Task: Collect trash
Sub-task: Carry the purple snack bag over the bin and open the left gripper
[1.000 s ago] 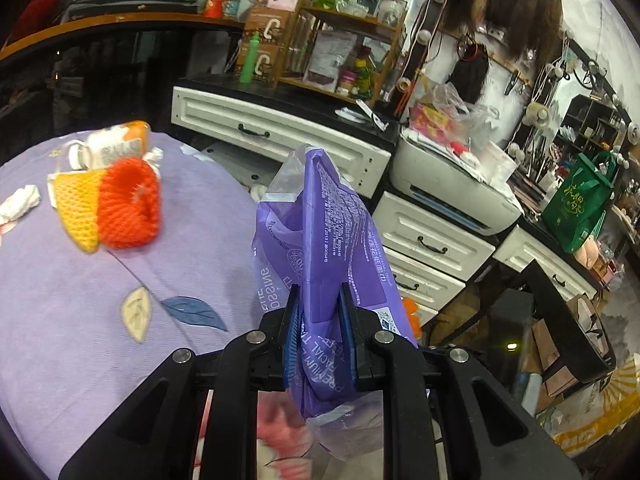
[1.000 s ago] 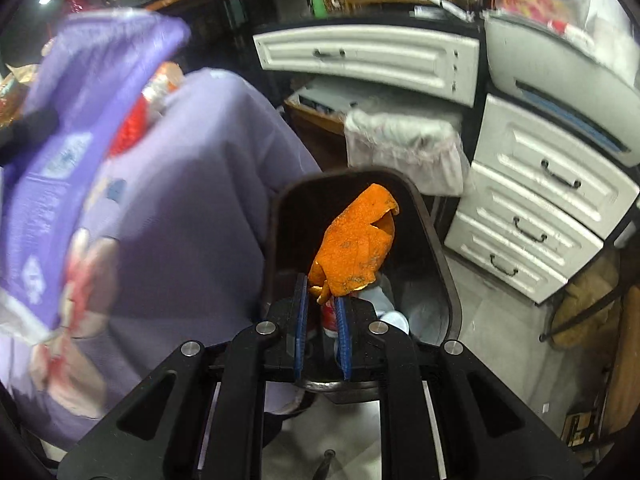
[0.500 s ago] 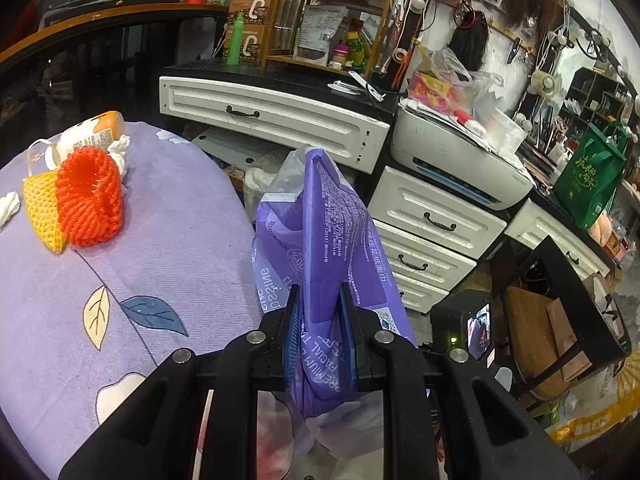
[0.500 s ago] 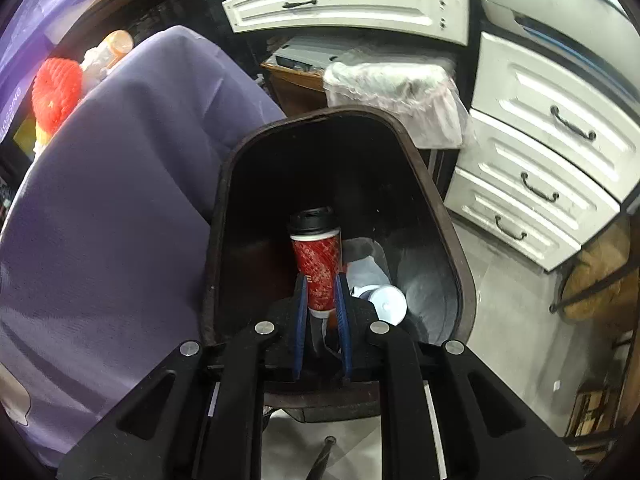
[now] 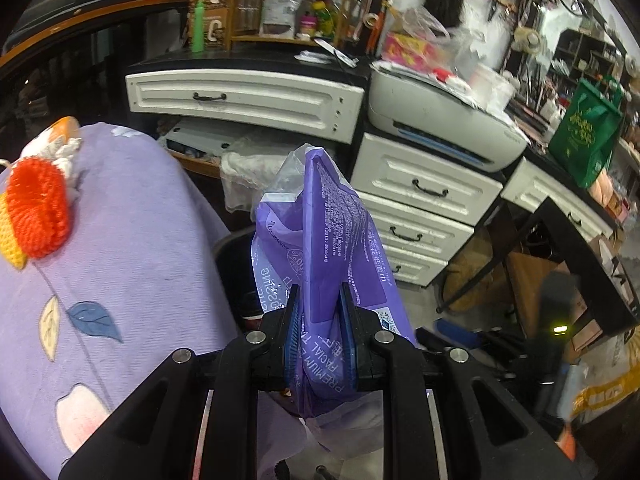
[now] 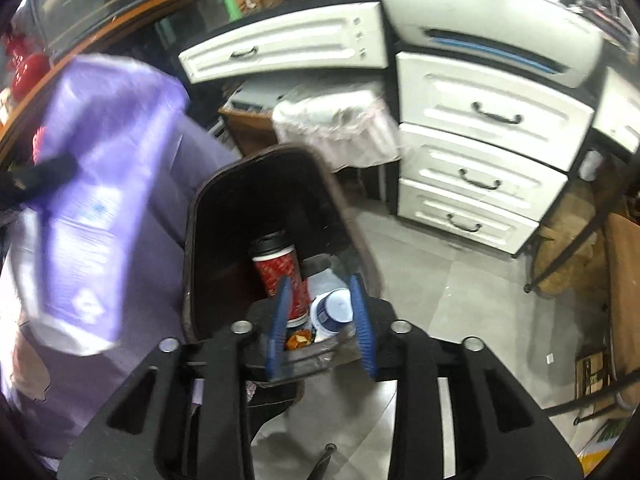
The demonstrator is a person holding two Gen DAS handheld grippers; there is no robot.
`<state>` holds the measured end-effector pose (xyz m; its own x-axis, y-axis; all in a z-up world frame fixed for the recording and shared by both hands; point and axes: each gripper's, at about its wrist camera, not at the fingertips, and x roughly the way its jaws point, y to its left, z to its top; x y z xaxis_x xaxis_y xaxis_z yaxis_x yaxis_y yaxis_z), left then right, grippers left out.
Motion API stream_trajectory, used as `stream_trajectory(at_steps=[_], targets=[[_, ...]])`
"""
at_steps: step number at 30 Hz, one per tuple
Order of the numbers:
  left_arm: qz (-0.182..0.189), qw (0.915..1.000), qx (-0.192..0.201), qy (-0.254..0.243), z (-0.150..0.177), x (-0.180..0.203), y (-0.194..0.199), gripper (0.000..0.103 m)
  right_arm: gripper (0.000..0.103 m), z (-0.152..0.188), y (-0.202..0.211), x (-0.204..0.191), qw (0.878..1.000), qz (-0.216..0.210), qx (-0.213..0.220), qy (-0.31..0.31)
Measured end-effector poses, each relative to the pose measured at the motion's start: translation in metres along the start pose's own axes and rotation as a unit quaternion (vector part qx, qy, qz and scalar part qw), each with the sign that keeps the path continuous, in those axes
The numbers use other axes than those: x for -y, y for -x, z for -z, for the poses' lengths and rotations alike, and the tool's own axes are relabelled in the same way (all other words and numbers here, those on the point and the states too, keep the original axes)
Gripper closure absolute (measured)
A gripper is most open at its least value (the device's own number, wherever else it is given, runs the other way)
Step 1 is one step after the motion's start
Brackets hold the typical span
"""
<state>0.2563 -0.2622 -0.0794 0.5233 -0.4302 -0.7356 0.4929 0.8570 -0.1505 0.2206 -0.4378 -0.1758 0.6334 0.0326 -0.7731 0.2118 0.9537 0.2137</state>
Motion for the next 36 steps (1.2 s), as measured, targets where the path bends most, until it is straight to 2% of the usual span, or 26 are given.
stream_trajectory(at_steps=[3,7,18,19,20,21,23,25,28,31,36], targets=[[0.003,0.9998,-0.016,-0.01,0.002,0.009,-0.013,0.084,0.062,0.001,0.014,0.011,1.0,0.008,0.01,-0.01],[-0.001,0.9991,-0.035,-0.025,0.004,0.019,-0.03,0.084,0.048,0.002,0.031,0.024,0.999,0.019,0.028,-0.023],[-0.009,0.9969,-0.069,-0.036,0.008,0.028,-0.062,0.083,0.047,0.005,0.052,0.038,0.998,0.024,0.045,-0.042],[-0.01,0.9968,-0.07,-0.036,0.008,0.028,-0.063,0.083,0.043,0.005,0.052,0.037,0.998,0.024,0.045,-0.043],[-0.01,0.9969,-0.07,-0.037,0.008,0.028,-0.064,0.081,0.036,0.005,0.053,0.037,0.998,0.024,0.045,-0.043],[-0.01,0.9968,-0.07,-0.038,0.008,0.029,-0.064,0.079,0.035,0.005,0.053,0.037,0.998,0.024,0.048,-0.045],[-0.011,0.9967,-0.069,-0.04,0.007,0.03,-0.066,0.075,0.035,0.005,0.055,0.037,0.997,0.024,0.051,-0.047],[-0.012,0.9969,-0.066,-0.041,0.007,0.031,-0.065,0.06,0.035,0.005,0.055,0.038,0.997,0.024,0.052,-0.047],[-0.004,0.9976,-0.056,-0.041,0.006,0.031,-0.06,0.048,0.035,0.004,0.056,0.039,0.997,0.023,0.054,-0.05],[0.003,0.9982,-0.043,-0.042,0.004,0.033,-0.053,0.038,0.035,0.003,0.056,0.04,0.997,0.021,0.055,-0.051],[0.011,0.999,-0.022,-0.039,0.001,0.031,-0.036,0.03,0.034,0.002,0.055,0.038,0.997,0.016,0.053,-0.052]])
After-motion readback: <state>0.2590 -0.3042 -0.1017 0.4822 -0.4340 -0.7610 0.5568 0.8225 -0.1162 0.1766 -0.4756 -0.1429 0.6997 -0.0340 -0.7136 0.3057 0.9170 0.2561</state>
